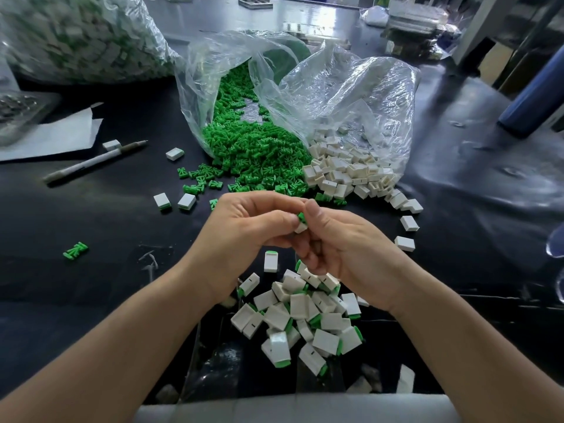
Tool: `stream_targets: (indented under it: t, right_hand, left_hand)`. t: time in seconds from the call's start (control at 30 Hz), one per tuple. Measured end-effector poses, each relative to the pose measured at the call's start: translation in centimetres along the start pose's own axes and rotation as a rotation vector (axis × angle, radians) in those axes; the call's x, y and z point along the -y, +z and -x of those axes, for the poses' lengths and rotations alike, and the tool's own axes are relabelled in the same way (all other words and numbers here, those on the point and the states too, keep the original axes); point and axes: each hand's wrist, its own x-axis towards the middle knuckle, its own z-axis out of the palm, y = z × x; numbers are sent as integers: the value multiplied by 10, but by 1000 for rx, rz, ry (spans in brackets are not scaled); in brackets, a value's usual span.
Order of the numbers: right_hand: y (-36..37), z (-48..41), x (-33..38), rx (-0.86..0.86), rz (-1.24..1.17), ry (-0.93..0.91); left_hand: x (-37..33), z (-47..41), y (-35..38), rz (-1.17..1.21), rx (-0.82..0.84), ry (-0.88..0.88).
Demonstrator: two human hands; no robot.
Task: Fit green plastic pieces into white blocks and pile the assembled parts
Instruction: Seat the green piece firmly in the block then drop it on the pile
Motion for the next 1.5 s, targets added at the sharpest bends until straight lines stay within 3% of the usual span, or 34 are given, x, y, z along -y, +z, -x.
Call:
stream_targets:
  t: [0.23, 0.8, 1.5]
  right_hand:
    - [1, 1, 1, 34, 90, -17]
    - [8, 1, -1, -133, 290, -110]
    - [7, -1, -5, -146, 318, -124]
  left_hand:
    - [-4, 3, 4, 48, 40, 12]
    - [1, 4, 5, 120, -7, -30]
    - [3, 3, 4, 145, -31, -51]
